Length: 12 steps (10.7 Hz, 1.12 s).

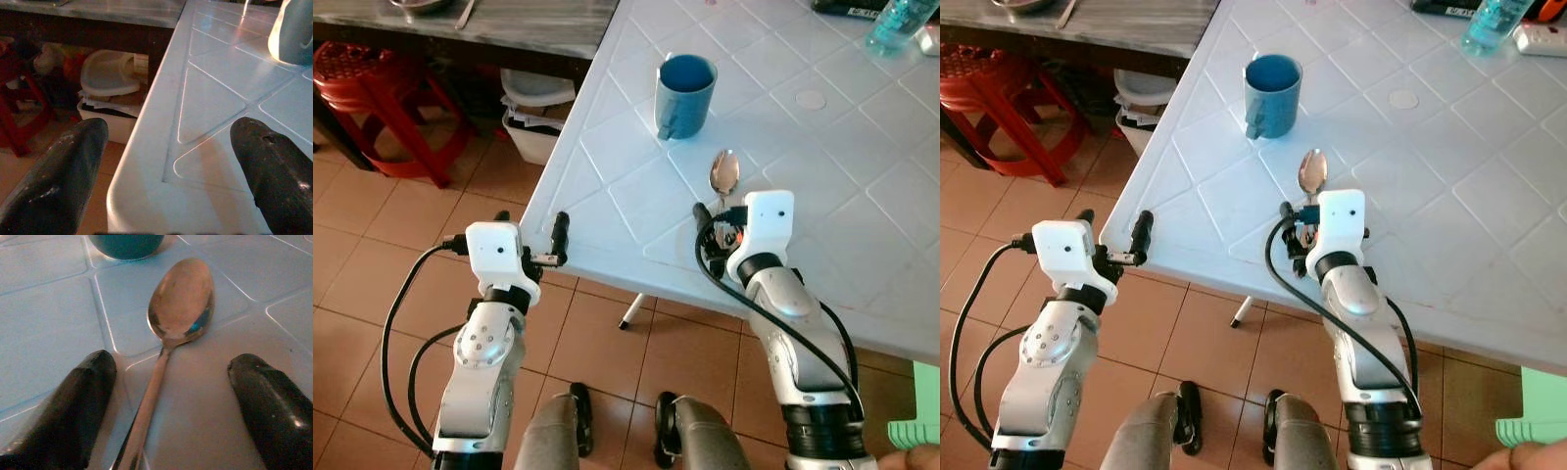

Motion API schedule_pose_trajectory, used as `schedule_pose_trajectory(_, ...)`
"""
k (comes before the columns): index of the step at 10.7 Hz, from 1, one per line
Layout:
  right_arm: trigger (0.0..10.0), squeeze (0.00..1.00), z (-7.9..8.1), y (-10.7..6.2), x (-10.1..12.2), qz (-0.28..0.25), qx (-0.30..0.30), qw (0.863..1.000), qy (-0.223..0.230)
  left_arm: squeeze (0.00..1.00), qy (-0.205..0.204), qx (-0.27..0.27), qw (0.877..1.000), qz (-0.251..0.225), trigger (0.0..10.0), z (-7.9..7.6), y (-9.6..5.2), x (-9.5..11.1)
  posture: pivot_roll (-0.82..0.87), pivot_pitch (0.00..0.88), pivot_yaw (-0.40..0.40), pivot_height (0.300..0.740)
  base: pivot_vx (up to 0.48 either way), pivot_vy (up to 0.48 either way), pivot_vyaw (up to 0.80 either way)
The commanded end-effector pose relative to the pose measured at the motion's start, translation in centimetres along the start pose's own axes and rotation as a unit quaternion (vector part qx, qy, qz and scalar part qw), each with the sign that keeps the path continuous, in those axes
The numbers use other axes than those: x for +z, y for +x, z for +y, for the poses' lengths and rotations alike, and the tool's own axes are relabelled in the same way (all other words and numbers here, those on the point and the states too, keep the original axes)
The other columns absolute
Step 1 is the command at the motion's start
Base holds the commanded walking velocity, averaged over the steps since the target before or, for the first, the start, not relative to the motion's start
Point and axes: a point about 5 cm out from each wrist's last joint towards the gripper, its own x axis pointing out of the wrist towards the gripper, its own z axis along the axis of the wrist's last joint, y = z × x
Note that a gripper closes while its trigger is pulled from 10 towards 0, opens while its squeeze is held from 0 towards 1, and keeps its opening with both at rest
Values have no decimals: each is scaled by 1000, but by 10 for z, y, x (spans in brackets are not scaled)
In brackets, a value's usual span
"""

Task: Setting the table

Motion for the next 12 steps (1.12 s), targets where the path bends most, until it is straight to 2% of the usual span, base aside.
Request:
schedule_pose_trajectory(1, 0, 0, 1, -1, -4, 21, -2, 1000, 7, 0, -1, -5, 1000, 11, 10000, 0, -2, -4, -32, 265, 19, 740, 0, 0, 0)
schedule_pose_trajectory(2, 0, 0, 1, 2, -5, 38, -2, 999, 8, 0, -3, -9, 1000, 12, 10000, -2, -2, -4, -32, 264, 19, 740, 0, 0, 0)
schedule_pose_trajectory(3, 706, 0, 1, 5, -8, 63, 2, 998, 1, 0, -6, -11, 1000, 13, 10000, -3, -2, -5, -31, 263, 18, 740, 0, 0, 0)
schedule_pose_trajectory(5, 784, 0, -5, 14, -6, 76, 3, 997, -1, 0, -18, -35, 999, 27, 10000, -7, -5, -9, -28, 265, 16, 740, 0, 0, 0)
schedule_pose_trajectory(6, 0, 0, -5, 18, -4, 77, 8, 997, -3, 0, -34, -62, 997, 28, 10000, -11, -7, -9, -27, 265, 16, 740, 0, 0, 0)
schedule_pose_trajectory(8, 0, 0, -10, 22, -8, 92, -2, 996, 5, 0, -66, -159, 985, 30, 10000, -25, -15, -6, -19, 269, 14, 740, 0, 0, 0)
schedule_pose_trajectory(10, 0, 0, -15, 20, -19, 117, -13, 993, 26, 0, -65, -170, 983, 32, 10000, -23, -16, -5, -18, 269, 15, 740, 0, 0, 0)
schedule_pose_trajectory(12, 0, 0, -20, 18, -27, 138, -29, 989, 39, 0, -87, -238, 966, 47, 10000, -34, -25, -6, -18, 268, 17, 740, 0, 0, 0)
